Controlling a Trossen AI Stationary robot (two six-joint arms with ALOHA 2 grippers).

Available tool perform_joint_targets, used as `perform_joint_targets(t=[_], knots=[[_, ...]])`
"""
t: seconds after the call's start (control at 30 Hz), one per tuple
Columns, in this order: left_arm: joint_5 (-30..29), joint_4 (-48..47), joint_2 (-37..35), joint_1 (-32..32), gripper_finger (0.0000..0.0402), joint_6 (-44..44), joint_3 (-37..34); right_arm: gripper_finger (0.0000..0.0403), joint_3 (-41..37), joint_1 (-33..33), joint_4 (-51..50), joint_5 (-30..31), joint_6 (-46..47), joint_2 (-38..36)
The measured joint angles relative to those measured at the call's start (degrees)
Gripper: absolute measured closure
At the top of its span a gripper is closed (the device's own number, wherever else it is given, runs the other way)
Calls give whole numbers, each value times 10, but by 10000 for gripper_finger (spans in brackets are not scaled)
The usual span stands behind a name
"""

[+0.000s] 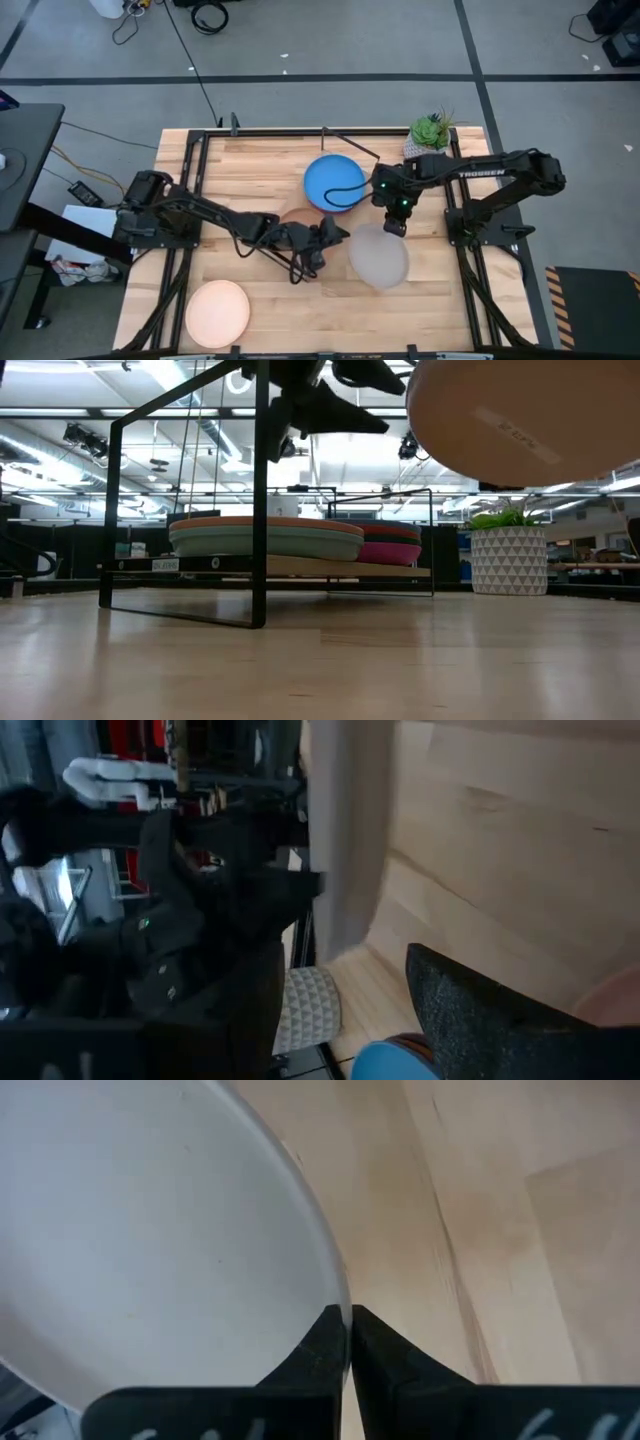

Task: Place and stack plates onto a shelf
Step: Stack the gray plate on top of the brown plate

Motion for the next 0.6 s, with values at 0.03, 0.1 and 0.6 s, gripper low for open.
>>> perform_joint_targets(t=[0.03, 0.1, 0.6], knots=[[2, 2, 0, 0, 186, 10, 0, 388, 4, -1, -1, 0, 0, 0], [10, 10, 0, 0, 186, 29, 0, 387, 13, -2, 0, 1, 0, -1], [82, 87, 0, 0, 199, 101, 0, 386, 101, -15, -17, 32, -13, -1]])
